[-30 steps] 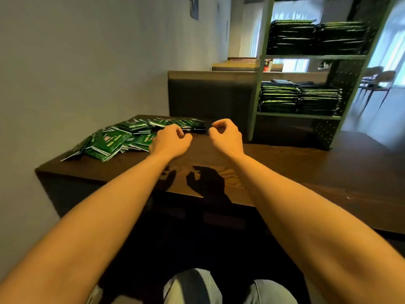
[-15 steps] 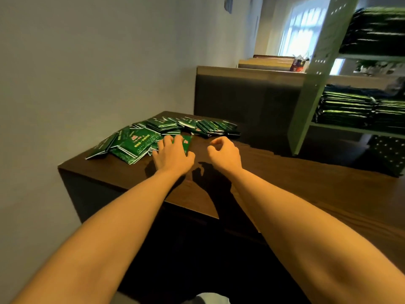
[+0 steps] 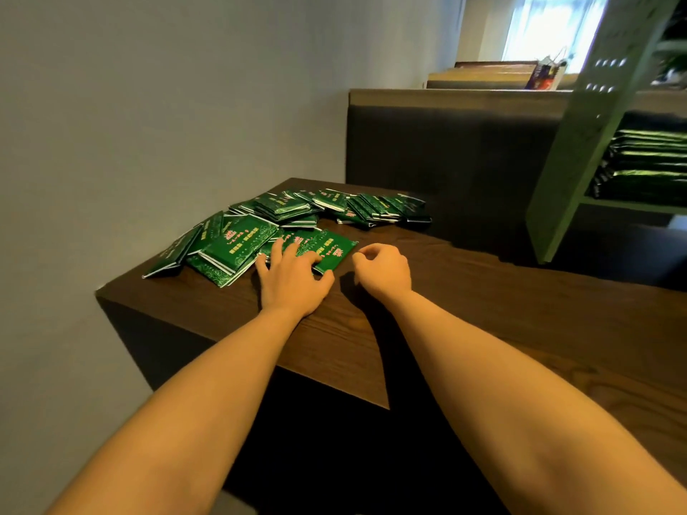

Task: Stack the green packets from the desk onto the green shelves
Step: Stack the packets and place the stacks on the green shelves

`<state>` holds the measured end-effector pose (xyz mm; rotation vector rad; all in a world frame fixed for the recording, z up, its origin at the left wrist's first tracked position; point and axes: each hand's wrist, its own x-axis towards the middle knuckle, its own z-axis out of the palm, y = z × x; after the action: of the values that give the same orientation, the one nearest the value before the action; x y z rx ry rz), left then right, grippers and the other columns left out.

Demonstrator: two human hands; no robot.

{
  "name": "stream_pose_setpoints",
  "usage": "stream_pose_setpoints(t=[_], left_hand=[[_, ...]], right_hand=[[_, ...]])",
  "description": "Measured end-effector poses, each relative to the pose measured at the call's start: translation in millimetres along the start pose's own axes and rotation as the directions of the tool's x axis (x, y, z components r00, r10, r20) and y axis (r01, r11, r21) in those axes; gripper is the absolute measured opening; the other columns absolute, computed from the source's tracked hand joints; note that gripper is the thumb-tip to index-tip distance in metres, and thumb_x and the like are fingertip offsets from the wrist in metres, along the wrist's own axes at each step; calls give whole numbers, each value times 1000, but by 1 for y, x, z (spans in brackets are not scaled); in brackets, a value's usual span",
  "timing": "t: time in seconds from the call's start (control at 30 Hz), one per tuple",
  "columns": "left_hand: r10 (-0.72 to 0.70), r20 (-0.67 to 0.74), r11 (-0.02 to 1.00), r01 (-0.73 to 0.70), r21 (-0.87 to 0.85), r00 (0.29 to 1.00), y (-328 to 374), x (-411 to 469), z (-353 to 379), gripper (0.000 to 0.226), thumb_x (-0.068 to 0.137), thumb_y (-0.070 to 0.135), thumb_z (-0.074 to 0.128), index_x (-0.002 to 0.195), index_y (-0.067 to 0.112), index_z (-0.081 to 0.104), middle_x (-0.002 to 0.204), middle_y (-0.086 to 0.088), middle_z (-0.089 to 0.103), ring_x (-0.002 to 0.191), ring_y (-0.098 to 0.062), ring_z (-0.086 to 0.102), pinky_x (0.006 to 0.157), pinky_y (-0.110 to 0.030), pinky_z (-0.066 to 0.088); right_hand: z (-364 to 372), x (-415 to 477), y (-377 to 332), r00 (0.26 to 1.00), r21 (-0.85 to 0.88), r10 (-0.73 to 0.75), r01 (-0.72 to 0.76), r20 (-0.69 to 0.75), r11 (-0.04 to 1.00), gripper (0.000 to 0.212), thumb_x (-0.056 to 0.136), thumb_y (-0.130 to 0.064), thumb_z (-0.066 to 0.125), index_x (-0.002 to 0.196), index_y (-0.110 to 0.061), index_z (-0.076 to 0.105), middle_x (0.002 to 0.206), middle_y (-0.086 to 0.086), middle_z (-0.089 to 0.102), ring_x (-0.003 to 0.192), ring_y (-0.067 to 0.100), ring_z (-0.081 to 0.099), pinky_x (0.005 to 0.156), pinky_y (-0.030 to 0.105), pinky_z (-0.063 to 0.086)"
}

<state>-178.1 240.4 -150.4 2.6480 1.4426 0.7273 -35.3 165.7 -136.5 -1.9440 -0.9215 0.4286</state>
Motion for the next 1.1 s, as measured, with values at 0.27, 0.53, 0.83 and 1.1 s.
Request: stream_pose_setpoints(t=[0.27,0.53,0.83,1.1], left_hand=[[64,-77,994,-70,-80,995,2,-6,-5,48,77,63,64,109,29,52,112,8,62,119,-21,50,102,-45,28],[223,-87,932,-239,-273,971,0,-8,-5,58,78,45,74,126,26,48,126,7,56,112,-18,57,91,-37,46],[440,-261,842,-496,-212,859,16,-10,-6,45,87,5,60,129,18,49,134,-6,50,84,-31,66,56,-45,57],[451,-275,739,-528,-420,849,56,-21,-18,56,86,10,55,138,23,39,135,-1,48,106,-23,62,76,-46,56]], right_hand=[[5,12,-5,994,-119,101,-94,52,988,36,95,-44,64,109,-14,77,112,7,74,109,29,67,80,32,48],[3,13,-10,980,-125,200,-196,21,973,51,94,-48,71,123,-6,60,124,12,66,116,33,63,77,34,45],[-24,11,-10,927,383,335,-376,170,844,73,95,-71,52,123,-3,60,105,14,75,80,25,75,46,22,52],[-39,12,-4,923,514,308,-385,232,767,11,100,-17,59,100,-8,64,94,16,73,83,29,72,65,39,62]])
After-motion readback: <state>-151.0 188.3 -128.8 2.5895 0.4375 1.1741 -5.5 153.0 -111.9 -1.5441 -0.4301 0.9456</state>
